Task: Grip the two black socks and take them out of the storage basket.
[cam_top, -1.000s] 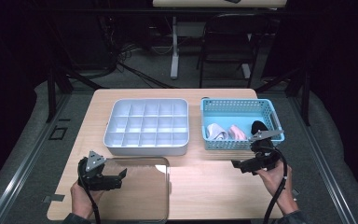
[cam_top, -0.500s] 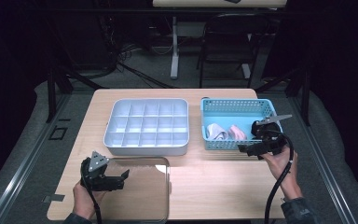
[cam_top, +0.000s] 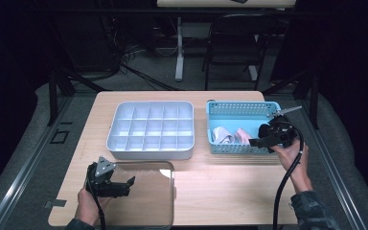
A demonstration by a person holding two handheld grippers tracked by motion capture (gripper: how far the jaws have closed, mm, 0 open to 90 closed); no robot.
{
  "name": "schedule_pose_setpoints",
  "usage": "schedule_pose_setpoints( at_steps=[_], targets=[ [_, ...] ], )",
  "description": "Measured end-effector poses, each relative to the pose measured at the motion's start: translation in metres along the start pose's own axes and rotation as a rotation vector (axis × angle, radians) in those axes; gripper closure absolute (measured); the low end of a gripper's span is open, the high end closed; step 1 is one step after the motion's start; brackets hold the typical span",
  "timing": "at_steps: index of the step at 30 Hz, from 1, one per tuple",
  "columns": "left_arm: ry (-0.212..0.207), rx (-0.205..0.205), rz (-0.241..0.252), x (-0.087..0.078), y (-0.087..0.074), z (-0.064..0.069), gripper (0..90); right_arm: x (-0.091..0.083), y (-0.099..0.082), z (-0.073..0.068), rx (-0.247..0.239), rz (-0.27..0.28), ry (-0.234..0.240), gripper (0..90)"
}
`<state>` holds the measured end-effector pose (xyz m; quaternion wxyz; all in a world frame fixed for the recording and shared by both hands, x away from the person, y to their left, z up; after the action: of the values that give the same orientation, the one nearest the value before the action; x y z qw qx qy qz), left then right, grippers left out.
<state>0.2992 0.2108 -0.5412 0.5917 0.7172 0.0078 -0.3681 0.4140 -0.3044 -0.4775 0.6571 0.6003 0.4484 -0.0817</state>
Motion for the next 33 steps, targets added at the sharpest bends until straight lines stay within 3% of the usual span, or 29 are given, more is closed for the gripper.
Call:
schedule_pose_setpoints(
  at_steps=[6,12,16,18,27,33],
  targets=[
    [-0.004,-0.005,0.004,0.0,0.0,0.0,0.1,0.007,0.006,0.016,0.015,-0.034,-0.021,4.4],
    [-0.012,0.0,-0.007,0.002,-0.001,0.002,0.1,0.019,0.01,0.043,0.078,-0.083,-0.057,11.4],
    [-0.014,0.003,-0.008,0.002,-0.001,0.003,0.1,0.025,0.012,0.052,0.099,-0.112,-0.096,14.1],
    [-0.014,0.007,-0.008,0.001,-0.001,0.003,0.1,0.033,0.014,0.06,0.091,-0.175,-0.149,18.6],
    [-0.019,0.01,-0.015,0.003,-0.002,0.003,0.1,0.054,0.009,0.078,0.132,-0.253,-0.257,28.1],
    [-0.022,0.01,-0.02,0.005,-0.002,0.003,0.1,0.06,0.004,0.084,0.144,-0.287,-0.276,30.5]
  ],
)
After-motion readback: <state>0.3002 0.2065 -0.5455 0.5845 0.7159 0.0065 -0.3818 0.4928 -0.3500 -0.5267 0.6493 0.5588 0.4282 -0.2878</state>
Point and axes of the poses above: each handheld gripper's, and its own axes: x roughly forward along the jaws, y roughly out of its top, z roughly to its right, the point moved 3 cm from there along x, roughly forward along the jaws, and after that the axes turned 9 degrees about z, right-handed, at the moved point
